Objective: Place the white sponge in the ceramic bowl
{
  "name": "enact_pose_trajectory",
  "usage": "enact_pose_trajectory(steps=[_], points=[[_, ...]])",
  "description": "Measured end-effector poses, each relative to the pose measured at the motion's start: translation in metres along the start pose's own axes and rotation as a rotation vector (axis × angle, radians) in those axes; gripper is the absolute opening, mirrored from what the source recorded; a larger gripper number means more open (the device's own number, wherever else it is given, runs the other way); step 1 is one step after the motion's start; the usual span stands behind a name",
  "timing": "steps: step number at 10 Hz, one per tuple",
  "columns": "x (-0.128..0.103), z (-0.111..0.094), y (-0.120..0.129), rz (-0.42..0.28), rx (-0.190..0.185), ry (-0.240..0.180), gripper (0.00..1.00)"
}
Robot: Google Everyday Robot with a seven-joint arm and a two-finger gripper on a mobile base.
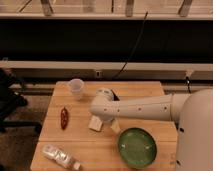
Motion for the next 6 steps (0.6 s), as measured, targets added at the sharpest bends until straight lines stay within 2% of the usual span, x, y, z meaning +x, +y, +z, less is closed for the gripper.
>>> enact_pose_trajectory(steps=[1, 4, 6], points=[[0.002, -0.002, -0.002, 0.001, 0.003, -0.005, 0.80], [0.014, -0.004, -0.042, -0.043, 0.037, -0.057, 0.80], [0.022, -0.001, -0.072, -0.082, 0.056, -0.127, 0.80]])
